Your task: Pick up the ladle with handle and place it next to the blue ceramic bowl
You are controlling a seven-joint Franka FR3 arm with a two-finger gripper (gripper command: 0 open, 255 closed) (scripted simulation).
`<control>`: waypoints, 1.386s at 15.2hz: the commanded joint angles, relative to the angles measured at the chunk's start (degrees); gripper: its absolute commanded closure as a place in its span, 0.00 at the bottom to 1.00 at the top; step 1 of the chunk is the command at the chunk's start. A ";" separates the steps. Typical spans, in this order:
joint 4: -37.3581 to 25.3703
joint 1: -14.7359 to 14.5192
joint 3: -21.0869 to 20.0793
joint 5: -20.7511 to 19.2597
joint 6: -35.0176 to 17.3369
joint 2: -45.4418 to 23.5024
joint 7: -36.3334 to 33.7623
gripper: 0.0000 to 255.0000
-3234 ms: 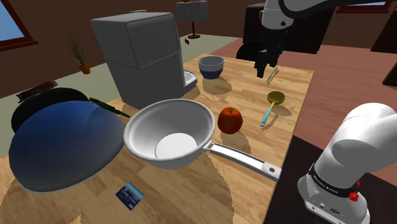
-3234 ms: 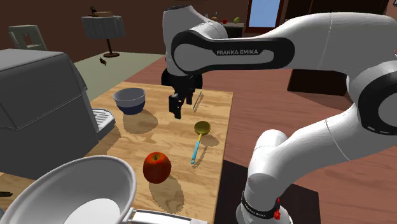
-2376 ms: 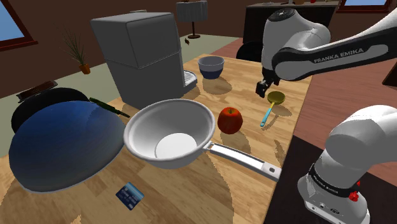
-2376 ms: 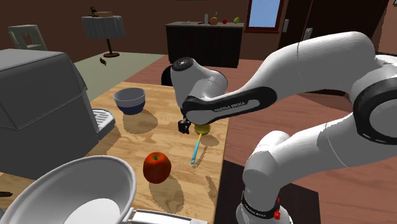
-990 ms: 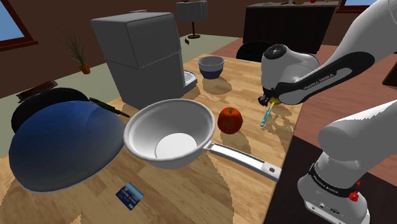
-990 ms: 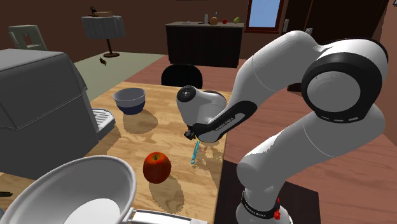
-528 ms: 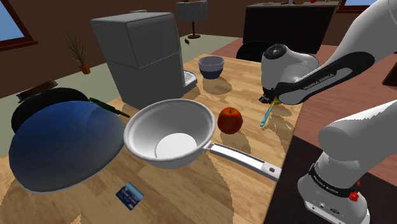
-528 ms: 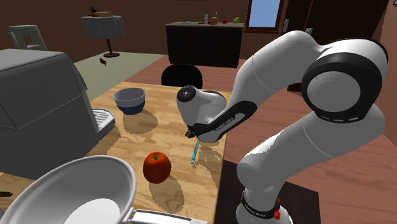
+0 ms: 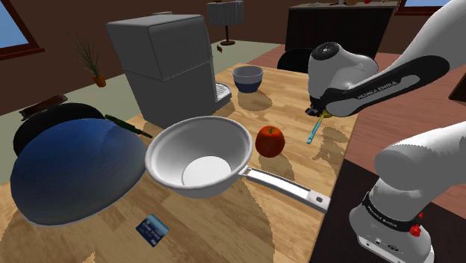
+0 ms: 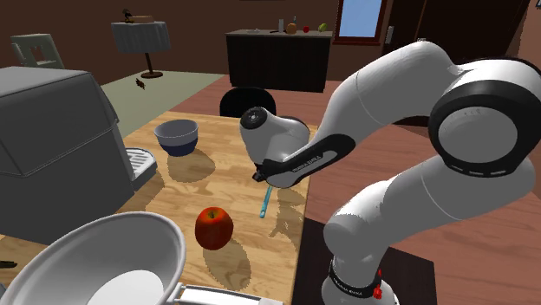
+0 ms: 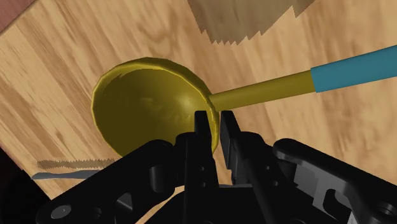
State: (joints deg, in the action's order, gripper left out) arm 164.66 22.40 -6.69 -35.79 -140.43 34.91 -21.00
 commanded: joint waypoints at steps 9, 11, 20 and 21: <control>-4.25 -2.88 1.55 4.64 8.74 5.11 5.93 1.00; -5.26 -3.28 1.73 5.33 10.41 5.90 6.91 1.00; -10.43 -4.52 2.19 7.81 17.50 8.37 10.76 1.00; -11.06 -4.61 2.21 8.03 18.25 8.55 11.15 1.00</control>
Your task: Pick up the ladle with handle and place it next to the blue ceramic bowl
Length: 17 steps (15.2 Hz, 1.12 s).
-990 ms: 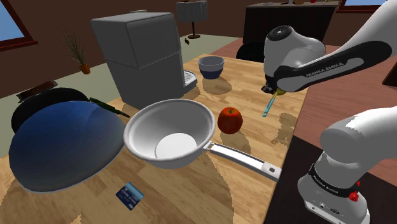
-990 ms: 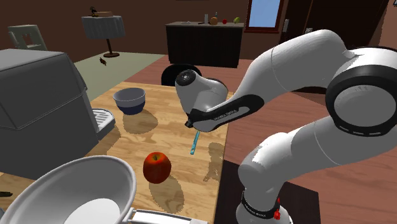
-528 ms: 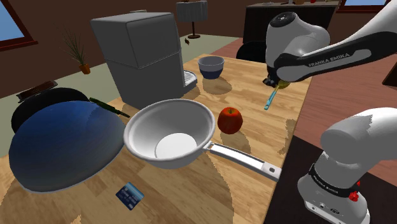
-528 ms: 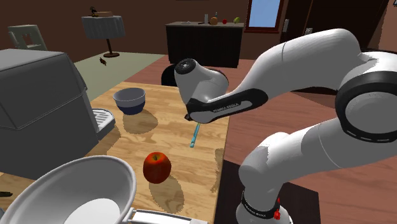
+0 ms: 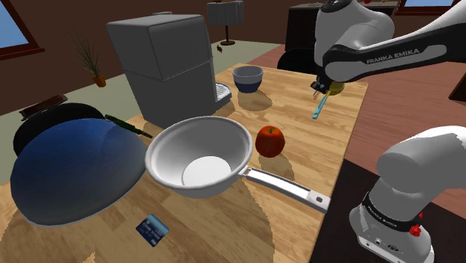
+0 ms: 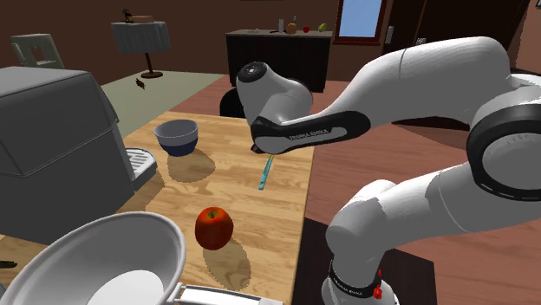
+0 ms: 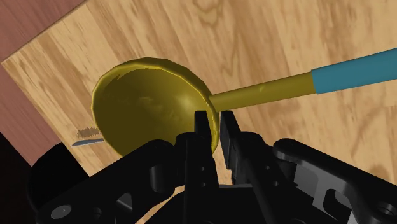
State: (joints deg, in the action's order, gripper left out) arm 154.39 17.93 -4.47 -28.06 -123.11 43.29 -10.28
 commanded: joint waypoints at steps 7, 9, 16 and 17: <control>-5.47 -0.62 0.08 1.64 5.99 0.97 2.93 1.00; -6.40 -0.68 0.09 1.86 6.92 1.04 3.38 1.00; -18.11 -0.81 -6.37 2.44 6.33 -14.19 -3.95 1.00; -20.02 -0.76 -7.24 2.31 6.51 -16.34 -4.93 1.00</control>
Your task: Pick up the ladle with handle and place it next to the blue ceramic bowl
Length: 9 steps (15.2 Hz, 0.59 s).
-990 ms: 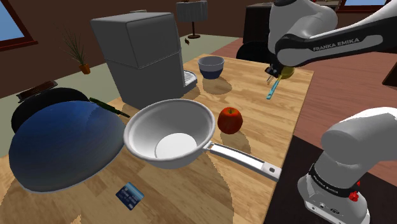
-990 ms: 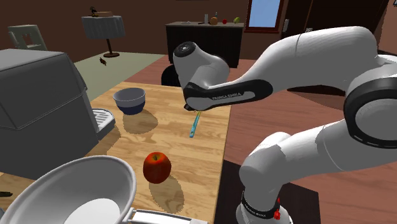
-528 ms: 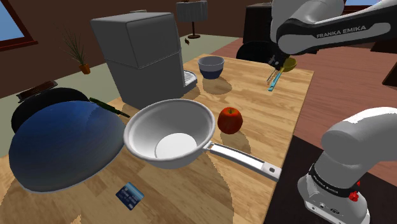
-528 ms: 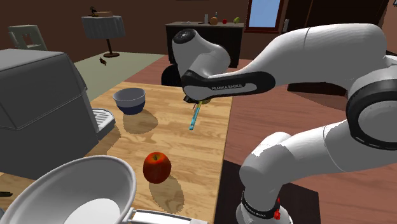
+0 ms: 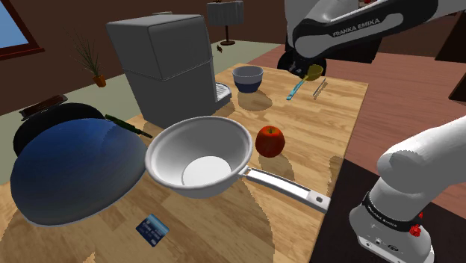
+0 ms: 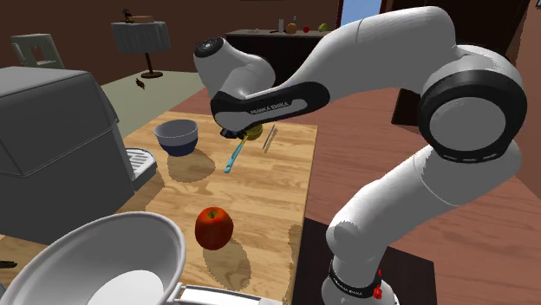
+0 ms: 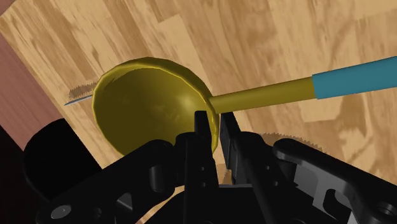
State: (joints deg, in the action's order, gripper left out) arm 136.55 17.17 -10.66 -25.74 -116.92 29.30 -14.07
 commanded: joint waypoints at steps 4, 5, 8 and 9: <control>-10.39 0.18 -4.41 -1.09 1.75 -11.02 -4.91 1.00; -12.60 0.18 -5.19 -1.50 2.28 -13.21 -5.82 1.00; -19.64 -0.05 -7.36 -3.07 4.29 -19.91 -8.45 1.00; -22.14 -0.22 -8.02 -3.69 5.11 -22.19 -9.28 1.00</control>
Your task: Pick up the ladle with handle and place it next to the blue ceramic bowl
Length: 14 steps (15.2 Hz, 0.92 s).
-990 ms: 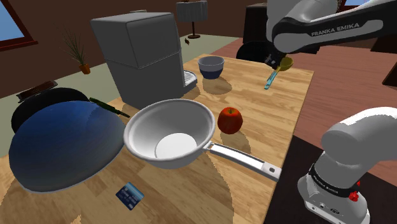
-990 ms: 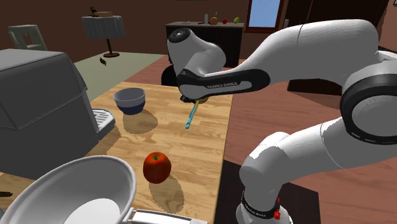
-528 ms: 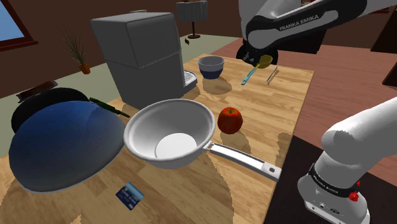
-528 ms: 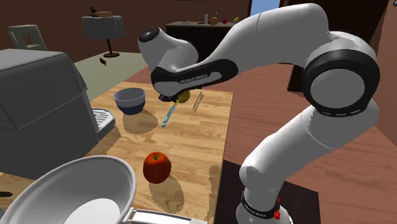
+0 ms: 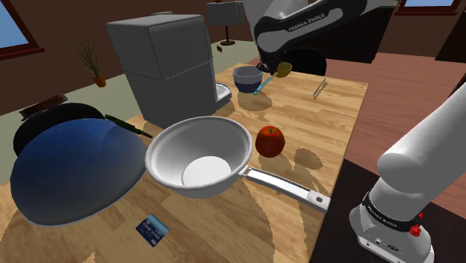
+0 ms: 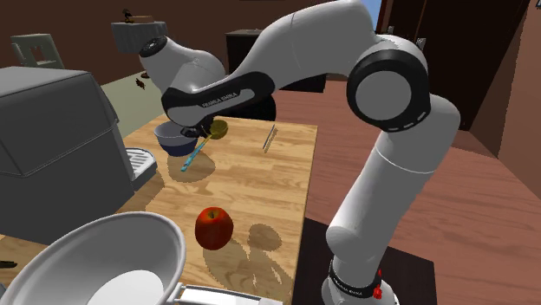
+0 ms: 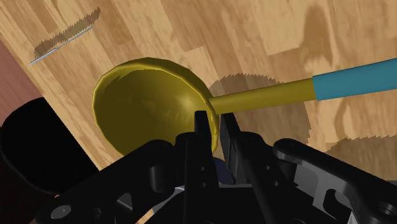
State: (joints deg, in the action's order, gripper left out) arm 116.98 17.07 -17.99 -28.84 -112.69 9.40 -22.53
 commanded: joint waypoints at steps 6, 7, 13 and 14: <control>-14.91 -1.92 -3.06 -4.24 5.01 -13.59 -4.56 1.00; -14.28 -1.91 -3.01 -4.39 4.39 -13.68 -4.93 1.00; -10.84 -1.81 -2.83 -5.54 0.81 -14.47 -7.23 1.00; -10.32 -1.80 -2.80 -5.76 0.23 -14.64 -7.62 1.00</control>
State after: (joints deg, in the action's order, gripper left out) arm 106.23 15.29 -20.81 -34.30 -111.83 -4.89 -29.66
